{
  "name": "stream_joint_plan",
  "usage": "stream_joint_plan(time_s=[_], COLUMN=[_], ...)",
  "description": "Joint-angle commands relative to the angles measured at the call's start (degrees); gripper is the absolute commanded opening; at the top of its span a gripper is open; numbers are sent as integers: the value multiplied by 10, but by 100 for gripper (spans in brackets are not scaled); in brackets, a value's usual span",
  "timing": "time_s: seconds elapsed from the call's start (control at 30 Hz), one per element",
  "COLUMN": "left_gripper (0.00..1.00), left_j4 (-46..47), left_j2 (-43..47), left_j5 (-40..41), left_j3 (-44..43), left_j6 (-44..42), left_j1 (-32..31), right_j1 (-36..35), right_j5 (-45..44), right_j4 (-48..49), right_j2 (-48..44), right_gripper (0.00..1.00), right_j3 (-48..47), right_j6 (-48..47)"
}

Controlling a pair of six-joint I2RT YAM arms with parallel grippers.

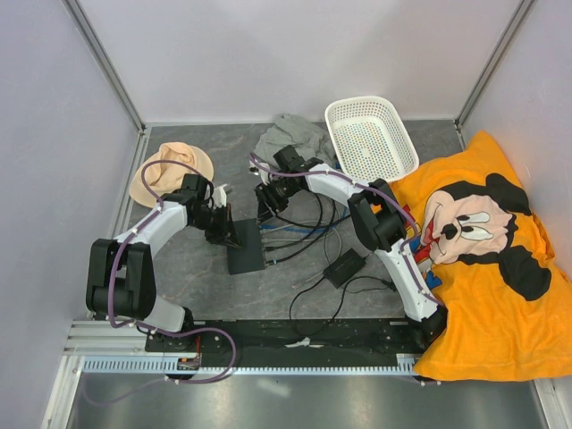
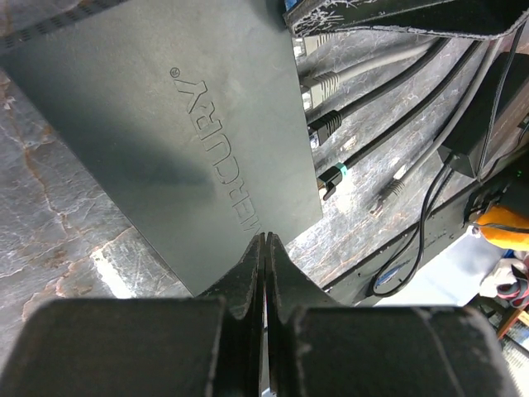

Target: Pull the plug from the switch port

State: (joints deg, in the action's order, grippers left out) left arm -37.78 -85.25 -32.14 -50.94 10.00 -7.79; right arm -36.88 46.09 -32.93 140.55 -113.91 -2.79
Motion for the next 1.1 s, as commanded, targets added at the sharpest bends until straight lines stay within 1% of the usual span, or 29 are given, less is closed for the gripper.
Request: stream_joint_plan(time_s=[0.0,0.23,1.07], left_gripper=[2,2,2], left_j4=[13,24,38], left_j2=[6,-4,-17], left_j5=[-6,-2,9], left_j3=[2,8,10], left_j6=[-16,-17,-19], left_j1=[0,0,0], right_j1=[7,10,6], right_j5=[35,51,45], right_j4=[-5,-34,-23], right_j2=[16,17,53], right_gripper=[53,52,47], right_j3=[6,12,1], right_j6=[-4,-23,-3])
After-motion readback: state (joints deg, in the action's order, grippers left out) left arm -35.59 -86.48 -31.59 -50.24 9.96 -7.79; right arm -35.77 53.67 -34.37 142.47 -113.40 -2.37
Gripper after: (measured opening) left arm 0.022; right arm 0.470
